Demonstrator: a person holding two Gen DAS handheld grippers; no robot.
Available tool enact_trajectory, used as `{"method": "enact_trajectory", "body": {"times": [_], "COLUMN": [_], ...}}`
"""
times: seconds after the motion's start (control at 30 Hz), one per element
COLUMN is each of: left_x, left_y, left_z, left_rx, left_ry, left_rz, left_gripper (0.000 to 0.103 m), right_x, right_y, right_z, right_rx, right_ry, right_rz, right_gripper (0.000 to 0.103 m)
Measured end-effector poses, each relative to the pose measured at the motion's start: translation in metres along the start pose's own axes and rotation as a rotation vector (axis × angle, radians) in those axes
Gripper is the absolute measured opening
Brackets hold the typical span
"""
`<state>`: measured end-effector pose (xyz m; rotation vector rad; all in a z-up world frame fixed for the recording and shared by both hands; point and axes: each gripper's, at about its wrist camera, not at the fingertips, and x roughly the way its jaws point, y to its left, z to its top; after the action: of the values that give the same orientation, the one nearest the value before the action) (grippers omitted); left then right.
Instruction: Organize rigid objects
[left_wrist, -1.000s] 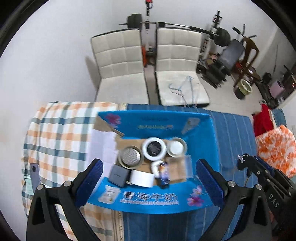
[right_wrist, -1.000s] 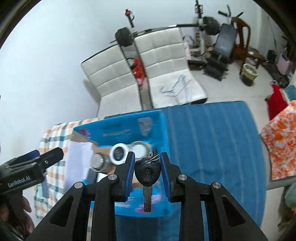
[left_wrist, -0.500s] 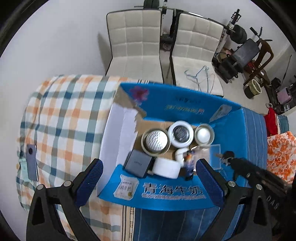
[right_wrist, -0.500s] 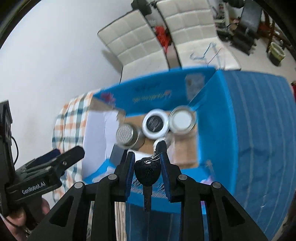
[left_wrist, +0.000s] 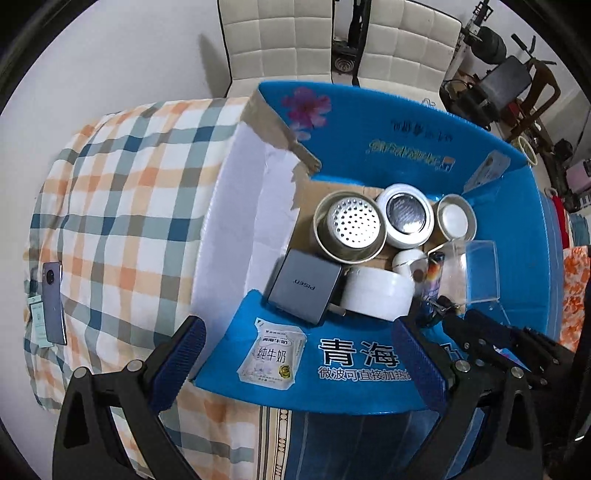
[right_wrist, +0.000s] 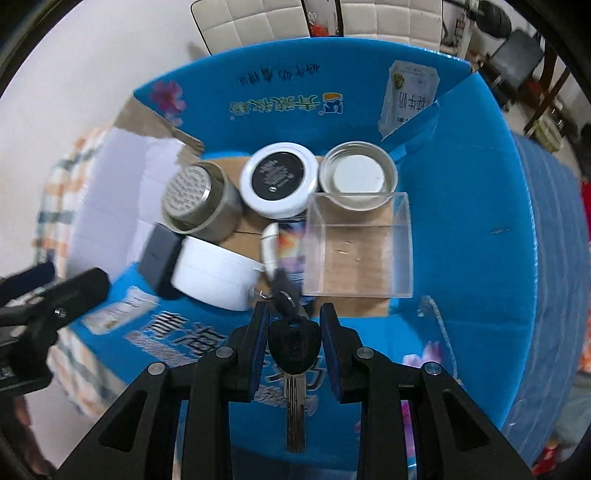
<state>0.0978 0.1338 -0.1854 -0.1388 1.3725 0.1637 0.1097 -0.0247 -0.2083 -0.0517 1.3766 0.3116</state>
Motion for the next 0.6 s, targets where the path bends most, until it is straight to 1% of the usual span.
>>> {"method": "enact_trajectory", "body": {"times": [0.2, 0.3, 0.37, 0.4, 0.43, 0.47, 0.53, 0.6], "left_x": [0.006, 0.006, 0.005, 0.005, 0.004, 0.003, 0.000, -0.005], "left_y": [-0.001, -0.003, -0.005, -0.005, -0.006, -0.006, -0.007, -0.007], "left_z": [-0.002, -0.002, -0.003, -0.003, -0.003, -0.003, -0.004, -0.005], "left_rx": [0.018, 0.028, 0.036, 0.039, 0.042, 0.043, 0.045, 0.043], "left_ry": [-0.001, -0.002, -0.005, -0.006, -0.007, -0.008, -0.011, -0.017], "left_rz": [0.015, 0.018, 0.018, 0.019, 0.020, 0.020, 0.018, 0.017], "left_gripper": [0.103, 0.103, 0.103, 0.103, 0.103, 0.103, 0.103, 0.103], "right_x": [0.003, 0.006, 0.007, 0.006, 0.006, 0.004, -0.001, -0.008], "right_y": [-0.005, -0.009, -0.012, -0.012, -0.013, -0.015, -0.021, -0.025], "right_z": [0.000, 0.002, 0.003, 0.002, 0.002, 0.002, 0.000, -0.002], "right_rx": [0.032, 0.067, 0.082, 0.083, 0.089, 0.098, 0.122, 0.134], "right_ry": [-0.016, 0.008, 0.019, 0.024, 0.027, 0.025, 0.021, 0.016], "right_rz": [-0.132, -0.153, -0.158, -0.164, -0.169, -0.169, -0.156, -0.144], "right_gripper": [0.030, 0.031, 0.034, 0.041, 0.052, 0.059, 0.085, 0.086]}}
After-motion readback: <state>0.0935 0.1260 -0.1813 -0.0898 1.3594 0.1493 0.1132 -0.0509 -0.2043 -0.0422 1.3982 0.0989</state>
